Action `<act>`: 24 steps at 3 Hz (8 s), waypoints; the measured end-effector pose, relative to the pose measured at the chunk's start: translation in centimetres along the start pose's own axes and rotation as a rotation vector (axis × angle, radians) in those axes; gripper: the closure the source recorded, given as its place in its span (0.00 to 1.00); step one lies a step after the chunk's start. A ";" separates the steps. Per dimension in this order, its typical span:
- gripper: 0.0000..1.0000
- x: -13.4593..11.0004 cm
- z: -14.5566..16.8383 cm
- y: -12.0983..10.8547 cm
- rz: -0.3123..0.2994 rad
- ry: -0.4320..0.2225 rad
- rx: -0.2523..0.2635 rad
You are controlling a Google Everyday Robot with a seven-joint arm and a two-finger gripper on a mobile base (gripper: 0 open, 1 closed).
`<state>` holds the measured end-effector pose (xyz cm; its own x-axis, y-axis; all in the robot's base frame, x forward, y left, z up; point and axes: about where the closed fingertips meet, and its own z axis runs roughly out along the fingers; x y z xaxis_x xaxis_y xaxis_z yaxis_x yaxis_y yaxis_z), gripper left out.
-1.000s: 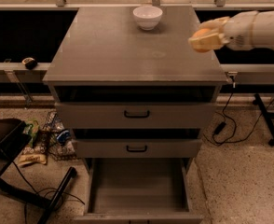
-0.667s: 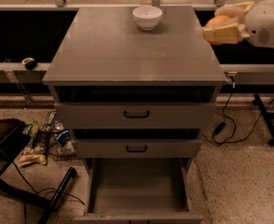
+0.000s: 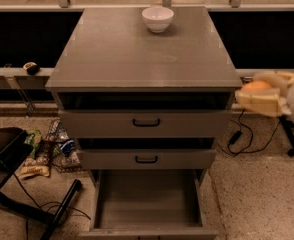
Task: Place orange into bottom drawer
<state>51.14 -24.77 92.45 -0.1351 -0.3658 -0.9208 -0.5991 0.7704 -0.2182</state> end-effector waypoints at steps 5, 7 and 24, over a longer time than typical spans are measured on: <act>1.00 18.6 3.8 3.0 0.257 -0.013 -0.077; 1.00 33.3 12.5 17.0 0.510 0.150 -0.267; 0.00 55.8 27.5 22.8 0.344 0.383 -0.407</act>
Offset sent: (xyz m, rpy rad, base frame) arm 0.0067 -0.1018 -0.2210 0.2861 0.0805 -0.0890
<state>51.67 -13.28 27.23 -0.5986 -0.3520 -0.7196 -0.7124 0.6447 0.2772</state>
